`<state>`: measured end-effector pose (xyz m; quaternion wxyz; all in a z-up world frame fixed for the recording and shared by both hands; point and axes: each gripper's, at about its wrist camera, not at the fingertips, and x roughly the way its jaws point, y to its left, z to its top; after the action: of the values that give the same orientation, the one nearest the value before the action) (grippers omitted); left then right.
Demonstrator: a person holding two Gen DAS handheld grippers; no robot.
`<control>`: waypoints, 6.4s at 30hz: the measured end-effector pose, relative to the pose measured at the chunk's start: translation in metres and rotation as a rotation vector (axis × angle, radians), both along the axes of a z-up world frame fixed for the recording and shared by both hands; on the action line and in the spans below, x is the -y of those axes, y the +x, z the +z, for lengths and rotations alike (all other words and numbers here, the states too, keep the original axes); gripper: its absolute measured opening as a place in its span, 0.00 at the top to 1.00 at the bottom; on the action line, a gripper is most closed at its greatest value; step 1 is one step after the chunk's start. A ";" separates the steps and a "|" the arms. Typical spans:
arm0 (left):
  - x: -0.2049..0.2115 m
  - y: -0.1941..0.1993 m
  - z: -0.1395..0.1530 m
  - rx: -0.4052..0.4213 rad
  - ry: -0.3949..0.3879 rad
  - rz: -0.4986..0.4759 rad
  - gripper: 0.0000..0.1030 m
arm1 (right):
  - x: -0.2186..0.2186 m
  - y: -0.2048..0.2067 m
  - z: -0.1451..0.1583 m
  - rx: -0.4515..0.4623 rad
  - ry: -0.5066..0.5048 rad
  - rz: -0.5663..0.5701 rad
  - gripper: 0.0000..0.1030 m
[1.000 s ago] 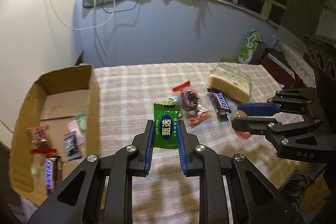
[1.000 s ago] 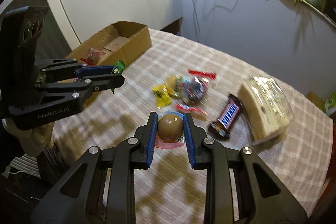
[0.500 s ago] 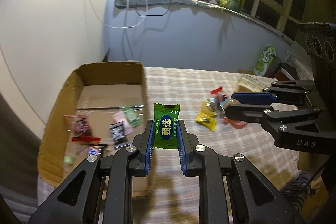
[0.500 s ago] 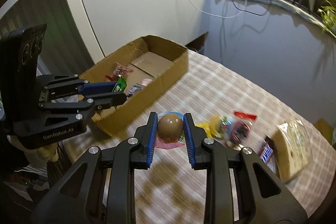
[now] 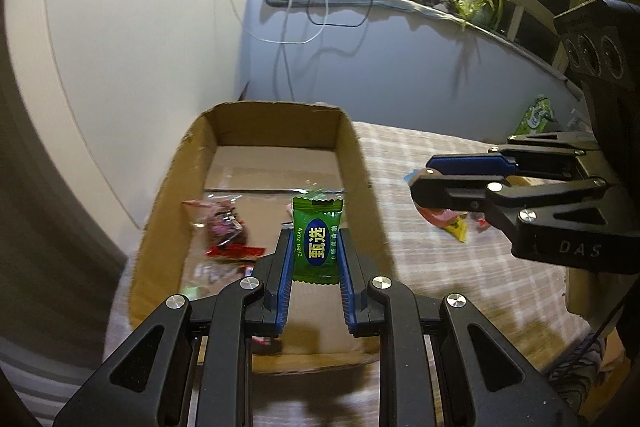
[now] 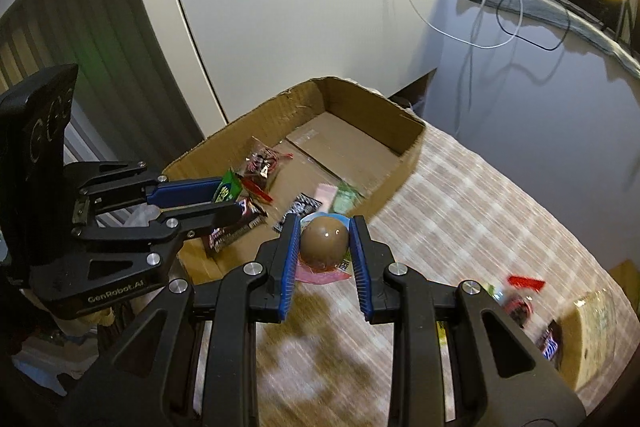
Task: Organize snacks
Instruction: 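Carry the green packet and chocolate ball over the cardboard box with both tools, then open both tools to drop the green packet and chocolate ball into the box, then move both open tools back over the remaining snacks, then grasp the yellow-green round candy with the left tool while the right tool grasps the Snickers bar, then carry the yellow-green candy and Snickers bar over the cardboard box with both tools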
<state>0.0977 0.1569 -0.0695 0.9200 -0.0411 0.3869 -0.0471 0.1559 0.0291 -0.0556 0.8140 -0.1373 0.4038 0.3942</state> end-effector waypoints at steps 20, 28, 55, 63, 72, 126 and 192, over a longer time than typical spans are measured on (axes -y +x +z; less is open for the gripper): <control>-0.038 0.000 -0.012 -0.022 -0.012 0.109 0.47 | -0.033 0.025 -0.010 -0.055 0.050 -0.001 0.41; -0.038 -0.001 -0.009 -0.008 -0.011 0.112 0.39 | -0.026 0.029 -0.003 -0.038 0.076 -0.039 0.18; 0.029 0.001 0.008 0.028 -0.023 -0.020 0.39 | 0.085 0.017 0.024 0.002 0.071 -0.170 0.13; 0.070 0.010 0.012 0.033 -0.027 -0.102 0.39 | 0.147 0.020 0.024 -0.001 0.065 -0.264 0.13; 0.113 0.023 0.004 0.016 -0.035 -0.180 0.39 | 0.200 0.018 0.006 -0.052 0.050 -0.321 0.13; 0.187 0.106 -0.071 -0.114 0.030 -0.188 0.82 | 0.224 0.059 -0.089 -0.227 -0.007 -0.485 0.70; -0.011 0.003 -0.003 0.040 -0.071 0.062 0.82 | -0.022 0.035 -0.010 -0.110 0.036 -0.148 0.70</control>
<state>0.1006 0.1680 -0.0728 0.9265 -0.0845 0.3651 -0.0331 0.1906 0.0506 -0.0658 0.8199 -0.0705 0.4498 0.3472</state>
